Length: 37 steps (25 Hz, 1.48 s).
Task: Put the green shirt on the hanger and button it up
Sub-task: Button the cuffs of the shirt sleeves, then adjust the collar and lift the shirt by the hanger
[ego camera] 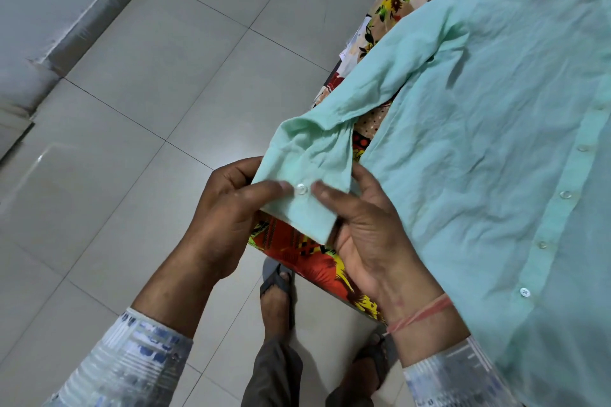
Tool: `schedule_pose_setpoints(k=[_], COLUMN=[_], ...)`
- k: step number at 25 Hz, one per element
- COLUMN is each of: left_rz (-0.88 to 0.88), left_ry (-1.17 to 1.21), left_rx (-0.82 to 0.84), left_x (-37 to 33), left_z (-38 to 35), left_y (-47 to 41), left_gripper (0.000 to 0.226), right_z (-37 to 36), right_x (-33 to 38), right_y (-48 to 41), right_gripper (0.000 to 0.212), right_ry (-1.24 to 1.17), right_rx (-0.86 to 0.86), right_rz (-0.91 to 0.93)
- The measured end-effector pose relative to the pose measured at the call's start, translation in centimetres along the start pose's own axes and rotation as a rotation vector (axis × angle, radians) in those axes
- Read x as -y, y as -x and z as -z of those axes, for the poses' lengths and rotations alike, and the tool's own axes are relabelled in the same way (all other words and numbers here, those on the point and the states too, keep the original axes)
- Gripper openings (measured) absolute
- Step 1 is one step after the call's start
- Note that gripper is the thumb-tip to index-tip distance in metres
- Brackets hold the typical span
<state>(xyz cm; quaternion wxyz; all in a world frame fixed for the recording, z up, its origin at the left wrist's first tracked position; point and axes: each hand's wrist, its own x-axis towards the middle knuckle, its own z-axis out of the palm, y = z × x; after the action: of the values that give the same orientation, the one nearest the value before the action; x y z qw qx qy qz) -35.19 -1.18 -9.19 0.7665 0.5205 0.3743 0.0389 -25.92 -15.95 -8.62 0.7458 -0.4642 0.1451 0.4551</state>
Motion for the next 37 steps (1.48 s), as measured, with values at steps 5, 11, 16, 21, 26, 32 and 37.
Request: schedule_pose_setpoints(k=[5, 11, 16, 21, 26, 32, 37], left_rz=[0.026, 0.123, -0.212, -0.345, -0.373, -0.366, -0.299], left_ry=[-0.031, -0.614, -0.846, -0.733, -0.667, -0.625, -0.62], left_rx=[-0.207, -0.132, -0.313, -0.095, 0.067, 0.091, 0.085], left_x=[0.0, 0.4, -2.6, -5.8, -5.8, -3.3, -1.5], left_z=[-0.7, 1.3, -1.4, -10.7, -22.9, -37.8, -49.9], left_y=[-0.5, -1.9, -4.1, -8.5, -12.8, -18.2, -21.0], left_gripper=[0.011, 0.024, 0.046, 0.03, 0.026, 0.023, 0.022], right_z=[1.6, 3.1, 2.8, 4.0, 11.1, 23.1, 33.3], right_x=[-0.4, -1.0, 1.2, 8.4, 16.9, 25.7, 33.6], right_y=[-0.7, -1.3, -1.9, -3.8, -4.6, -5.1, -4.9], right_gripper=[0.09, 0.08, 0.038, 0.033, 0.041, 0.042, 0.04], right_ry=[0.235, 0.469, 0.918, 0.841, 0.81, 0.743, 0.748], right_rx=[-0.093, -0.096, -0.378, -0.506, -0.657, -0.753, -0.767], right_rz=[0.191, 0.111, 0.348, 0.63, 0.799, 0.839, 0.799])
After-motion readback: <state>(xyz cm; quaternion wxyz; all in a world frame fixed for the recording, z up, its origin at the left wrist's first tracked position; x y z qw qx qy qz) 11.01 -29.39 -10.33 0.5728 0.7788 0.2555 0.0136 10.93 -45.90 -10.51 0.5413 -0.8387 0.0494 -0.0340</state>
